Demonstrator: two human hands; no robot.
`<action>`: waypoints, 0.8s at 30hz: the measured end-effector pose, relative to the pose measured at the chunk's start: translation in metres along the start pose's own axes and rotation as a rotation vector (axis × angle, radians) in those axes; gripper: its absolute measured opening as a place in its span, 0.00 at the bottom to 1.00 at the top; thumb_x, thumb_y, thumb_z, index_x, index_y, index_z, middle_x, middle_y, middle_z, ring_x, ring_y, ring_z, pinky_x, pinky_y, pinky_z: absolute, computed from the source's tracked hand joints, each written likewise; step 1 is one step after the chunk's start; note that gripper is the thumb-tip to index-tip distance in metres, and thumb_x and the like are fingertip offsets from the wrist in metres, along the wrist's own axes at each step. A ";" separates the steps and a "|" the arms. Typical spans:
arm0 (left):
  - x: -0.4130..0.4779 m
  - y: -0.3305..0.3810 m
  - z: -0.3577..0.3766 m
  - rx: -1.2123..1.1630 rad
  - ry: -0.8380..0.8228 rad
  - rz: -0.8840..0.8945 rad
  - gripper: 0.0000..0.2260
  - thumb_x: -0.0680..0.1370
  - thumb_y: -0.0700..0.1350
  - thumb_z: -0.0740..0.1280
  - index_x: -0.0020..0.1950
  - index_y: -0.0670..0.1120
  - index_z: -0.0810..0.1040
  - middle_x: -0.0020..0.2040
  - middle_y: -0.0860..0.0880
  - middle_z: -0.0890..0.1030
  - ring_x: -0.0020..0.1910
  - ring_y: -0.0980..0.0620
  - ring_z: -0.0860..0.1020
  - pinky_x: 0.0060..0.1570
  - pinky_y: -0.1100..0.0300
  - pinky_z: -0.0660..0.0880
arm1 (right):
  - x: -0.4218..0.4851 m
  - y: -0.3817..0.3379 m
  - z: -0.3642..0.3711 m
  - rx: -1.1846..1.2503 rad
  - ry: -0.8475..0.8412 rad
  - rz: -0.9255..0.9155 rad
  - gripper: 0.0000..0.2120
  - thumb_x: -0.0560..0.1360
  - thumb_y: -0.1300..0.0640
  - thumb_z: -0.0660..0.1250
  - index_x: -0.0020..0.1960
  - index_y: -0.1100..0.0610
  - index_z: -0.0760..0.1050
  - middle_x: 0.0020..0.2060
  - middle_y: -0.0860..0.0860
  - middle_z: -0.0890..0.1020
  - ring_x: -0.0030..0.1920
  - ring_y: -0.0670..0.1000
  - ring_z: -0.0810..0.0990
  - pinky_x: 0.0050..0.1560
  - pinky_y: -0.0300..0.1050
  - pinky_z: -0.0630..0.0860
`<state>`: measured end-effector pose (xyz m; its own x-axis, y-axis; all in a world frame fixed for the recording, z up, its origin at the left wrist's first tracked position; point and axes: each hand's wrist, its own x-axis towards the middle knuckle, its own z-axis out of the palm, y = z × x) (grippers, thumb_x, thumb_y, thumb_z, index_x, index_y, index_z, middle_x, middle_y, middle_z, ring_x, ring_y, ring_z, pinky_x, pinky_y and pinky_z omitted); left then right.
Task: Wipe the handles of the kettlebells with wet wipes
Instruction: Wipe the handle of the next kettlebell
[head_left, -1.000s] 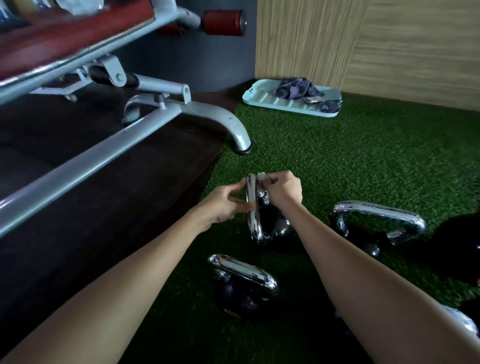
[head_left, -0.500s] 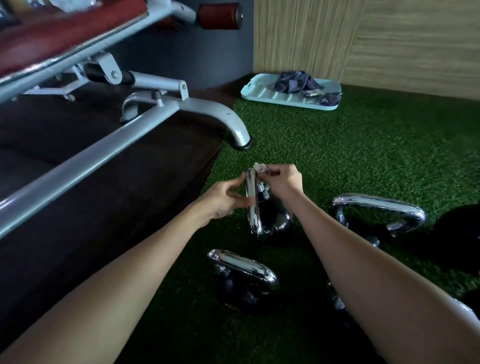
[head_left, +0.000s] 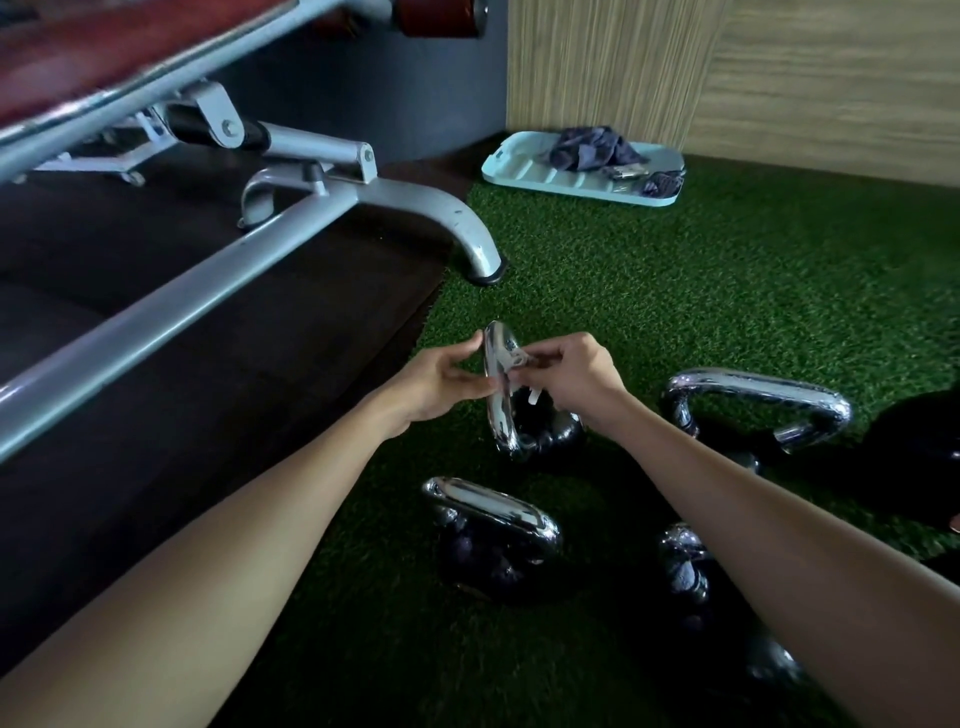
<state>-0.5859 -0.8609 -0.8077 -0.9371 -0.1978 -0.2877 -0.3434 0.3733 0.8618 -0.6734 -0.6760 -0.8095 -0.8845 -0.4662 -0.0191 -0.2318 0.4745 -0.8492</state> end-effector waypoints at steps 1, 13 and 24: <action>0.001 -0.001 -0.001 0.011 -0.007 -0.011 0.39 0.73 0.51 0.77 0.80 0.57 0.62 0.58 0.52 0.85 0.66 0.58 0.77 0.77 0.49 0.63 | -0.004 0.000 -0.001 -0.012 -0.021 0.002 0.14 0.68 0.53 0.81 0.53 0.49 0.87 0.39 0.45 0.85 0.23 0.34 0.74 0.24 0.28 0.66; -0.002 -0.001 -0.006 0.081 0.004 -0.012 0.46 0.63 0.66 0.74 0.79 0.61 0.62 0.67 0.51 0.79 0.70 0.56 0.73 0.67 0.58 0.65 | -0.030 0.009 -0.007 -0.334 -0.240 -0.134 0.10 0.68 0.55 0.81 0.48 0.49 0.86 0.35 0.41 0.83 0.33 0.36 0.79 0.32 0.29 0.71; 0.001 -0.002 -0.005 0.088 0.032 -0.003 0.38 0.72 0.60 0.75 0.79 0.64 0.62 0.60 0.53 0.82 0.43 0.58 0.78 0.50 0.62 0.75 | 0.005 0.025 0.001 -0.587 -0.294 -0.137 0.08 0.72 0.51 0.77 0.51 0.47 0.86 0.37 0.44 0.81 0.42 0.48 0.82 0.42 0.42 0.77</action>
<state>-0.5855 -0.8661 -0.8079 -0.9340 -0.2275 -0.2755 -0.3517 0.4502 0.8208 -0.6835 -0.6672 -0.8307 -0.7035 -0.6956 -0.1457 -0.5892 0.6855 -0.4276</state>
